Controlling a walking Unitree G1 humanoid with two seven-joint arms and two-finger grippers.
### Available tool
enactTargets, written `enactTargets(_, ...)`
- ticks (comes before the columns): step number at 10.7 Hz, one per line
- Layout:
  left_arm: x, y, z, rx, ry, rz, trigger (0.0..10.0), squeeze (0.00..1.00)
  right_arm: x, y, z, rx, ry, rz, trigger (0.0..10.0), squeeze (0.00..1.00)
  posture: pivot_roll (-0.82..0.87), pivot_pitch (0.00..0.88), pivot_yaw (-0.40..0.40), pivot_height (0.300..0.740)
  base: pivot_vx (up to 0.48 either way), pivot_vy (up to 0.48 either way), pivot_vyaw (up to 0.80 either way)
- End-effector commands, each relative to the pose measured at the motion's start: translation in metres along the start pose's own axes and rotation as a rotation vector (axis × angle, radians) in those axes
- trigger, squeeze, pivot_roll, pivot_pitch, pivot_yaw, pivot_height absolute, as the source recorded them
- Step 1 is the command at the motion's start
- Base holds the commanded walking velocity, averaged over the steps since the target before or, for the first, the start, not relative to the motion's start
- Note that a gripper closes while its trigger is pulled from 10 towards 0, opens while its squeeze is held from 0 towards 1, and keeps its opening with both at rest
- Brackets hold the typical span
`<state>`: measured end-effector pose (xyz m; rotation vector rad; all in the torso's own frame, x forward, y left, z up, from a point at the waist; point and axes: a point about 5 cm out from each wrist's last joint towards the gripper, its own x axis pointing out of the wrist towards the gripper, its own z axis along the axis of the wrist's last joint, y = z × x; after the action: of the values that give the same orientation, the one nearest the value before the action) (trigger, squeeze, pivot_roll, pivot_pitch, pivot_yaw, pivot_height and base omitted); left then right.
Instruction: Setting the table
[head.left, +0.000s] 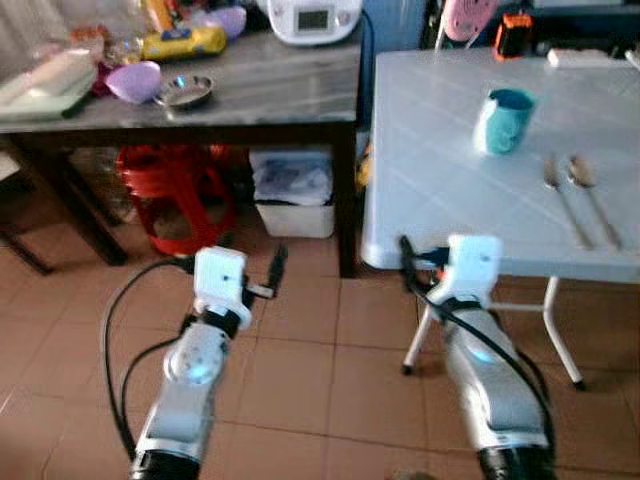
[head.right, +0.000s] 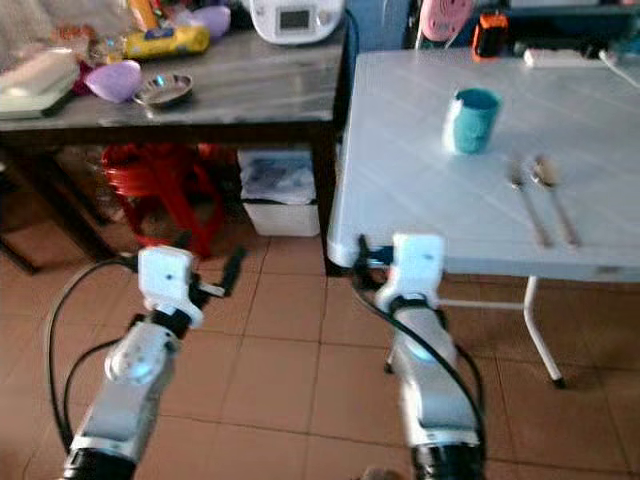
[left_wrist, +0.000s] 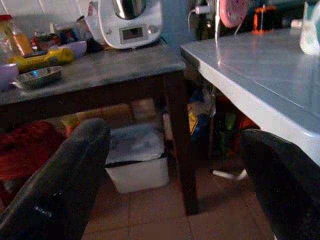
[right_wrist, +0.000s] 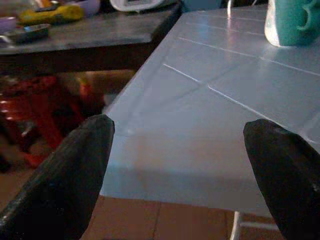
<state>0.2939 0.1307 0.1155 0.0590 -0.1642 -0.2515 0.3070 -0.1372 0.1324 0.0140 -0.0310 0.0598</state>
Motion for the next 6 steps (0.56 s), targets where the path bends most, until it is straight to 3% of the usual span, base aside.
enactTargets(1, 0.0002, -0.0028, 0.0003, -0.005, -0.004, -0.009, 10.0, 0.0, -0.0013, -0.0054, 0.001, -0.004, -0.002, -0.019, 10.0, 0.0, -0.14, 0.118, 0.131, 0.74, 0.0, -0.442, 0.0)
enactTargets(4, -0.0007, -0.0039, -0.0009, -0.008, 0.0, -0.011, 10.0, 0.0, -0.0021, -0.0053, -0.0007, -0.004, 0.003, -0.02, 10.0, 0.0, -0.14, 0.119, 0.131, 0.74, 0.0, -0.442, 0.0)
enactTargets(6, -0.0016, -0.0055, -0.0022, -0.04, -0.002, -0.014, 10.0, 0.0, -0.0014, -0.0043, -0.0007, -0.003, 0.004, -0.017, 10.0, 0.0, -0.14, 0.12, 0.131, 0.74, 0.0, -0.139, 0.0)
